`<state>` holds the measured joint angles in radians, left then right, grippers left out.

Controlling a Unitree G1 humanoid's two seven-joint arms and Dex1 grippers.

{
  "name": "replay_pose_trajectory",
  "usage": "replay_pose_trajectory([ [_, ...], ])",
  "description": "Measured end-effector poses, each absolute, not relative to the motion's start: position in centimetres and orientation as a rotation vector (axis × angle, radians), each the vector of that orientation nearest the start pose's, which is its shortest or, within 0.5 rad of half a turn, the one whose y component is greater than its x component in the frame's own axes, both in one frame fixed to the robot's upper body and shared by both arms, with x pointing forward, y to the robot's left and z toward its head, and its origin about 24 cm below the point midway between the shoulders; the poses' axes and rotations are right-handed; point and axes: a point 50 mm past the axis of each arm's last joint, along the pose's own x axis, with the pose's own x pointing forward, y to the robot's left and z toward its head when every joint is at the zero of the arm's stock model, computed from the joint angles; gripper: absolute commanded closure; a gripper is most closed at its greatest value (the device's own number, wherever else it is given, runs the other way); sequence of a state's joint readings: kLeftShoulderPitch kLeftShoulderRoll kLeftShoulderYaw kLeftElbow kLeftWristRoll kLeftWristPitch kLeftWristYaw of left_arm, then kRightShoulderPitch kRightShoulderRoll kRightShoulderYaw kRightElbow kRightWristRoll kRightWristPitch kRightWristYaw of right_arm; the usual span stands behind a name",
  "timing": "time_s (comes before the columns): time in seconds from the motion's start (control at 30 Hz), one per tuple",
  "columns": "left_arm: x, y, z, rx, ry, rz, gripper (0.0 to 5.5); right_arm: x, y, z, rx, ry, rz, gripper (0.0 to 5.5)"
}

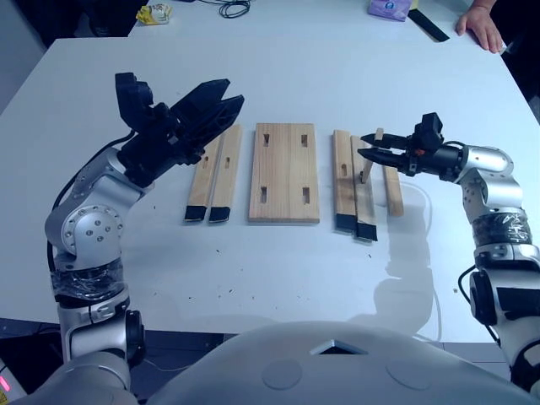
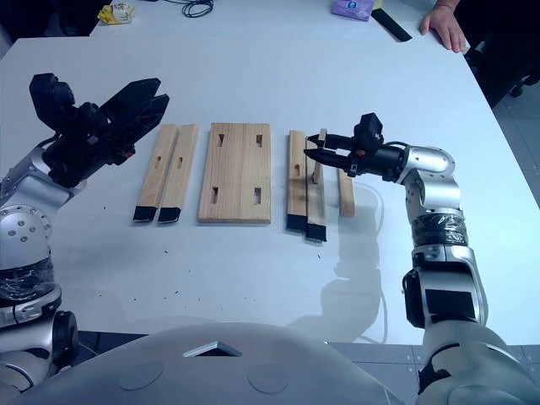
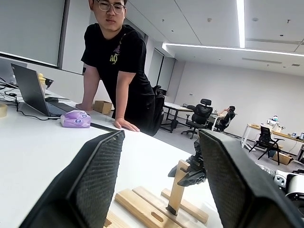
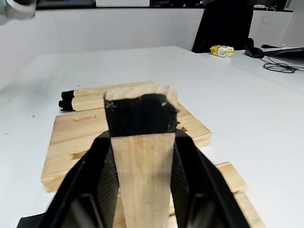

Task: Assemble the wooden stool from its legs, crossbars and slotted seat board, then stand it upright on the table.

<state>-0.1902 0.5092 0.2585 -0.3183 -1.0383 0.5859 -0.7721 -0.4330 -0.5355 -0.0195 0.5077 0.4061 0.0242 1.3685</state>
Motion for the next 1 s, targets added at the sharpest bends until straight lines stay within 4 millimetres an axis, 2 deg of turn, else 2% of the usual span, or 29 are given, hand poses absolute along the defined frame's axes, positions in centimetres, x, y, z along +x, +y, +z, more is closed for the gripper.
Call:
replay_pose_trajectory([
  [0.23, 25.0, 19.3, 17.5, -0.392, -0.144, -1.049, 2.64, 28.2, -20.0, 8.7, -0.073, 0.06, 1.299, 4.18],
  [0.53, 25.2, 19.5, 17.6, -0.383, -0.134, -1.061, 2.64, 27.6, -17.9, 9.2, -0.186, 0.038, 1.411, 4.18],
  [0.73, 25.1, 19.5, 17.6, -0.383, -0.123, -1.068, 2.64, 27.7, -18.1, 9.0, -0.169, 0.049, 1.395, 4.18],
  [1.0, 25.5, 19.6, 17.8, -0.382, -0.109, -1.08, 2.64, 28.2, -20.6, 8.1, -0.074, 0.054, 1.258, 4.18],
])
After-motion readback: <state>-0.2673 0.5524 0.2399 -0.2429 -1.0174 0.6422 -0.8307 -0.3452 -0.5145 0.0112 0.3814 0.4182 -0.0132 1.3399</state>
